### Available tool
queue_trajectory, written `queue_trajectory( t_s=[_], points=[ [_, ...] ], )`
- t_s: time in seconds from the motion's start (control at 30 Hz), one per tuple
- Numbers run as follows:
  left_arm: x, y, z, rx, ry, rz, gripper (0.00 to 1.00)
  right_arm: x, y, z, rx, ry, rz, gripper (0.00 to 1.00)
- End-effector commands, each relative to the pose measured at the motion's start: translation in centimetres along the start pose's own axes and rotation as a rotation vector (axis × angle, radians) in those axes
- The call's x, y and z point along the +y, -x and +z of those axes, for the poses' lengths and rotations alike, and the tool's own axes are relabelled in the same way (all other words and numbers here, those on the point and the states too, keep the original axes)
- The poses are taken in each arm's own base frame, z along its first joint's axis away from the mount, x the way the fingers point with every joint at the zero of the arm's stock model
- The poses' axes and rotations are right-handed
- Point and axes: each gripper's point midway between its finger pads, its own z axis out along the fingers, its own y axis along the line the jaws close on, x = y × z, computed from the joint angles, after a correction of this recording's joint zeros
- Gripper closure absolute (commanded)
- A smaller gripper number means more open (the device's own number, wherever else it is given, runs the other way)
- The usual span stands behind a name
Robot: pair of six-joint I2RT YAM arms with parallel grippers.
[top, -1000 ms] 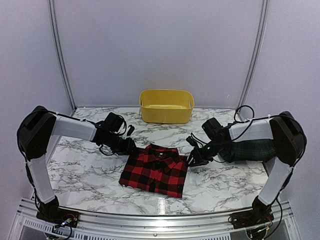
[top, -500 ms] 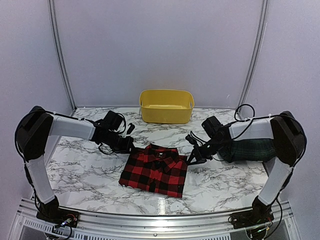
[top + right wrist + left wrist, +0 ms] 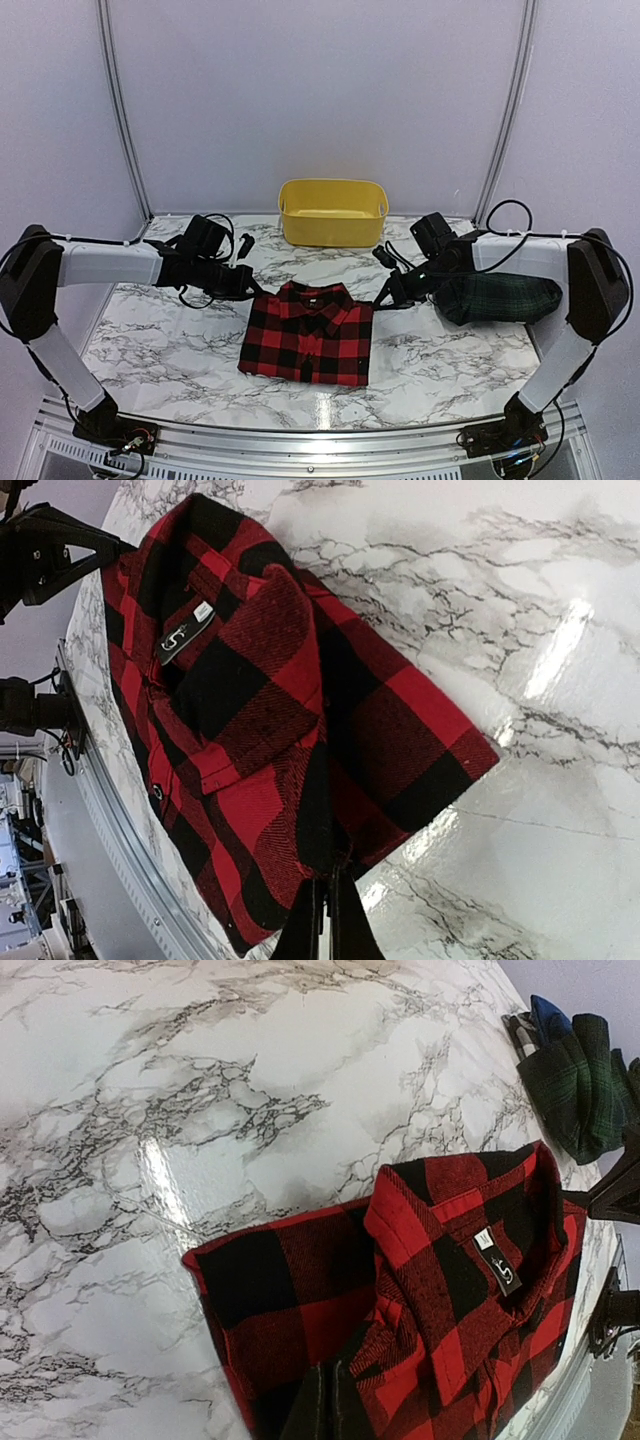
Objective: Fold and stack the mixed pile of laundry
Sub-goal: Smooth out the square-folded shirt at the center of the board.
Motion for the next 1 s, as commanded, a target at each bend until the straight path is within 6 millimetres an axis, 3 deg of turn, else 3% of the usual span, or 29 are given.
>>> queue_trajectory(
  t_s=[0.0, 0.17, 0.43, 0.5, 0.53, 0.73, 0.83, 0.87, 0.97],
  points=[
    [1.7, 0.9, 0.2, -0.065, 0.048, -0.016, 1.0, -0.9, 2.2, 0.9, -0.046, -0.02, -0.038, 1.0],
    [3.3, 1.2, 3.1, -0.055, 0.076, -0.04, 1.0, -4.8, 2.4, 3.2, -0.021, -0.134, 0.006, 1.0],
    [5.9, 1.4, 5.7, -0.027, 0.178, -0.063, 1.0, -9.4, 4.3, 3.9, -0.034, -0.29, 0.043, 1.0],
    [6.0, 1.9, 5.7, -0.031, 0.189, -0.06, 0.91, -9.4, 5.4, 3.7, -0.05, -0.296, 0.031, 1.0],
    [5.8, 2.5, 5.5, -0.044, 0.187, -0.053, 0.79, -9.3, 6.0, 3.5, -0.055, -0.295, 0.022, 1.0],
    [4.0, 5.3, 1.2, -0.109, 0.191, -0.014, 0.2, -6.0, 8.8, -0.4, -0.103, -0.293, -0.045, 0.5],
    [1.0, 4.9, -1.1, -0.103, 0.07, 0.005, 0.06, -1.6, 8.8, -2.8, -0.143, -0.163, -0.06, 0.35],
    [-0.1, 4.6, -1.9, -0.101, 0.019, 0.007, 0.02, 0.0, 8.3, -2.9, -0.143, -0.089, -0.047, 0.32],
    [-2.8, 2.1, -2.4, -0.044, -0.099, 0.017, 0.01, 4.6, 5.8, -1.7, -0.113, 0.114, 0.002, 0.28]
  ],
)
